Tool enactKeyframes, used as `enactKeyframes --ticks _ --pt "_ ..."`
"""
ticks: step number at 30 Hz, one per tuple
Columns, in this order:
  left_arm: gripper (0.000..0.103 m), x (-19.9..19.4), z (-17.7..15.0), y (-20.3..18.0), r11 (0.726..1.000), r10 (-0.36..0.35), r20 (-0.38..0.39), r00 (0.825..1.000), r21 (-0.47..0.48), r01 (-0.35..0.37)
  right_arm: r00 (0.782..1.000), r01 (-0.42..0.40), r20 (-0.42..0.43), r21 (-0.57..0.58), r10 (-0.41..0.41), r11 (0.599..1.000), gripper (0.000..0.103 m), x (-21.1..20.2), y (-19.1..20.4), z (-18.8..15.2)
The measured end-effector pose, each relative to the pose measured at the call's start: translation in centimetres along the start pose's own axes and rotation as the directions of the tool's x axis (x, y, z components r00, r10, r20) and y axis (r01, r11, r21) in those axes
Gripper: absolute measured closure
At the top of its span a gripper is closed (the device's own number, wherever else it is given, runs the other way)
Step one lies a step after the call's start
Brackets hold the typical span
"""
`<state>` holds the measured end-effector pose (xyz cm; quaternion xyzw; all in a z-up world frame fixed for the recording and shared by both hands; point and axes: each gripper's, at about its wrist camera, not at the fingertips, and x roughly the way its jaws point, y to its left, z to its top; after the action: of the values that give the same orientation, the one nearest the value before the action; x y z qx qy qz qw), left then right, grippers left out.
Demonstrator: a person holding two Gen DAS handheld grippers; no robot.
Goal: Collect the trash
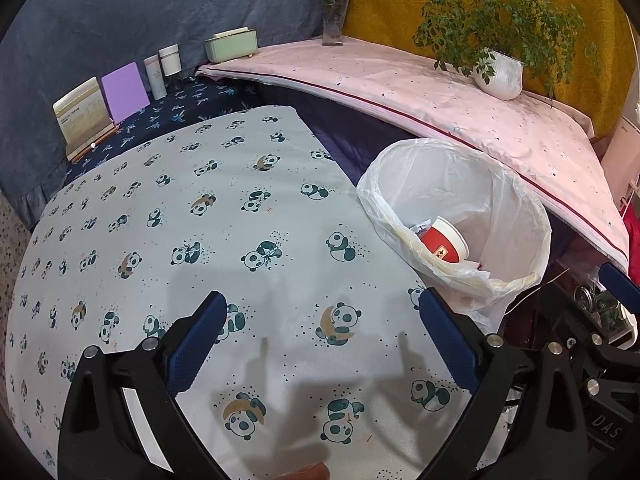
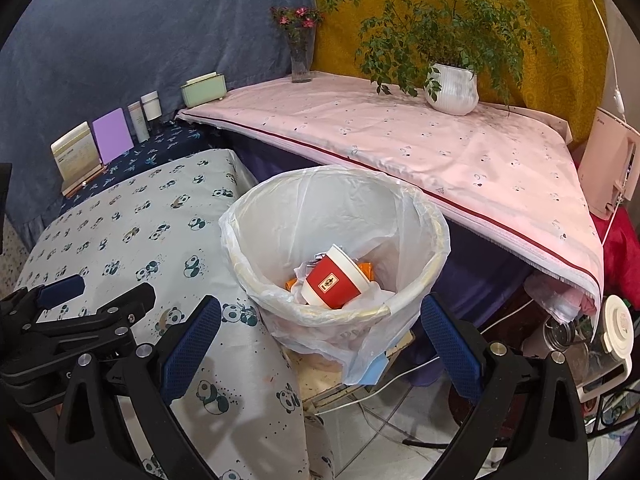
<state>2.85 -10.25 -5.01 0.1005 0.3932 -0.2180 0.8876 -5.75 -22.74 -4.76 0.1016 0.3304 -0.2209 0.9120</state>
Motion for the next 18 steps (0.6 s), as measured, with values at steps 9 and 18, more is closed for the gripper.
enactKeyframes --ticks 9,18 --pt "0.010 0.4 -0.1 -0.3 1.000 0.000 -0.014 1.000 0.008 0.000 1.000 -0.004 -0.012 0.012 0.004 1.000 0.007 0.3 -0.4 -0.3" --pt "0.010 0.7 0.1 -0.9 1.000 -0.005 -0.021 1.000 0.012 0.005 1.000 -0.004 -0.018 0.028 0.004 1.000 0.007 0.6 -1.1 -0.5"
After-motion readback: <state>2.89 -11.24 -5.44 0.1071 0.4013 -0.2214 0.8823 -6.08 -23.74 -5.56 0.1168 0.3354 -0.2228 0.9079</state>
